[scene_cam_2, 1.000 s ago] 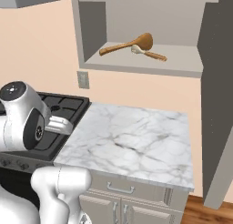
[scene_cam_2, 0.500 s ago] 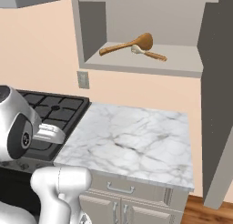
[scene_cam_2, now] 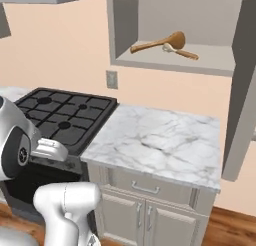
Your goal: Organize the utensils by type. Pick up the wooden spoons from the counter and place them in the open cabinet. Then pick up the metallic utensils from the counter and place them in the open drawer.
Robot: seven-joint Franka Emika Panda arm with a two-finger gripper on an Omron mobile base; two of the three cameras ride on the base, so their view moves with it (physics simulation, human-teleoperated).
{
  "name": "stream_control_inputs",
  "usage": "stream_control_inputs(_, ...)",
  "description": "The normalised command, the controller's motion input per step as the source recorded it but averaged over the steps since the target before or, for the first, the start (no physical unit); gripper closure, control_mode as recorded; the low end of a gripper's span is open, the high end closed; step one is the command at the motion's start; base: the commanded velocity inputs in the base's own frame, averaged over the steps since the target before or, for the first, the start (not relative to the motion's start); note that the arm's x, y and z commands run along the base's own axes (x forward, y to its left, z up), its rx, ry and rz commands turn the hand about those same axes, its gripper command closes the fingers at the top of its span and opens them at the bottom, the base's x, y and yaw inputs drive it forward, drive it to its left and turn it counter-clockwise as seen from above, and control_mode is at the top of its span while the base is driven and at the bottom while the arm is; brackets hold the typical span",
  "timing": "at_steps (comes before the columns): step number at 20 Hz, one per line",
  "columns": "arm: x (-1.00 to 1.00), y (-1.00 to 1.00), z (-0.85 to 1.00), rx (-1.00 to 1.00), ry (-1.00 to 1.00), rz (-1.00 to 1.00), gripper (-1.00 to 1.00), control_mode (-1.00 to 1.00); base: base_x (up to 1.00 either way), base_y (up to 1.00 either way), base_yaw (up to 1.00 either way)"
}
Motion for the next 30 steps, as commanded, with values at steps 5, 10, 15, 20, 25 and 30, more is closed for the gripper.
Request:
stream_control_inputs(5, 0.0, 0.0, 0.0, 0.0, 0.0, 0.0, -1.0, 1.0, -0.08, 0.0, 0.54)
stream_control_inputs(10, 0.0, 0.0, 0.0, 0.0, 0.0, 0.0, -1.0, 1.0, 0.0, 0.0, 0.64)
stream_control_inputs(15, 0.0, 0.0, 0.0, 0.0, 0.0, 0.0, -1.0, 1.0, 0.0, 0.0, 0.73)
stream_control_inputs(20, 0.0, 0.0, 0.0, 0.0, 0.0, 0.0, -1.0, 1.0, 0.0, 0.0, 0.75)
stream_control_inputs(25, 0.0, 0.0, 0.0, 0.0, 0.0, 0.0, -1.0, 1.0, 0.0, 0.0, 0.7)
stream_control_inputs(30, 0.0, 0.0, 0.0, 0.0, 0.0, 0.0, -1.0, 1.0, 0.22, 0.0, 0.6)
